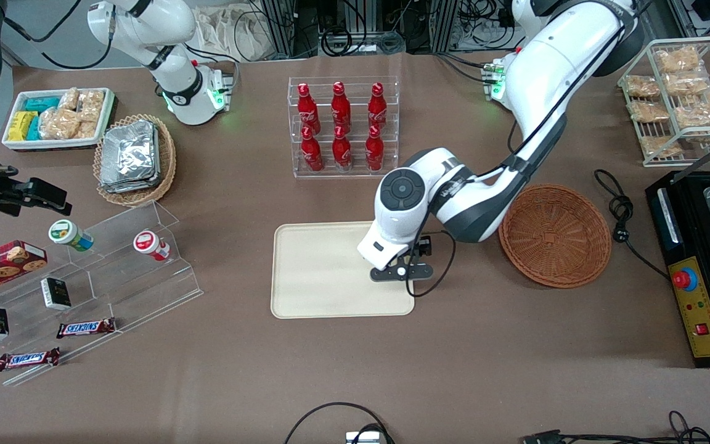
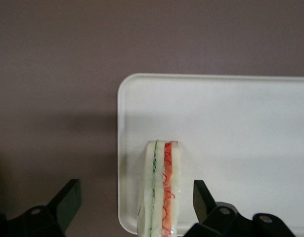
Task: Place sandwich from basket to tray
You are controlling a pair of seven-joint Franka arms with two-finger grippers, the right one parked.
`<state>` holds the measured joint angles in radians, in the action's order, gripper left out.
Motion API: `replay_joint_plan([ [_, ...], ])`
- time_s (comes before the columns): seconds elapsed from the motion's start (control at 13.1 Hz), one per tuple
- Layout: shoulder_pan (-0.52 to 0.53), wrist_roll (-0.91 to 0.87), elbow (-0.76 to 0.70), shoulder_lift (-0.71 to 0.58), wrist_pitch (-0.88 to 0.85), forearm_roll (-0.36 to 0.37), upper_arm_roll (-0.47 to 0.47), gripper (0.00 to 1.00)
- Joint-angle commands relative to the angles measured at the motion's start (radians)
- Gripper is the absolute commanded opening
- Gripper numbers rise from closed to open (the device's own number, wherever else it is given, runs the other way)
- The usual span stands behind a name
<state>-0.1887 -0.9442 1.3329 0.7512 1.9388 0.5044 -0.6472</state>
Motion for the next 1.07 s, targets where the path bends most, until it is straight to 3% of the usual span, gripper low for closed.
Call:
replay_joint_plan([
  [0.0,0.008,-0.028,-0.075,-0.044,-0.084,0.016,0.008,1.0],
  [0.61,0.192,-0.016,-0.113,-0.187,-0.179,-0.003,0.001,1.0],
  [0.99,0.267,0.011,-0.121,-0.228,-0.184,-0.067,0.001,1.0],
])
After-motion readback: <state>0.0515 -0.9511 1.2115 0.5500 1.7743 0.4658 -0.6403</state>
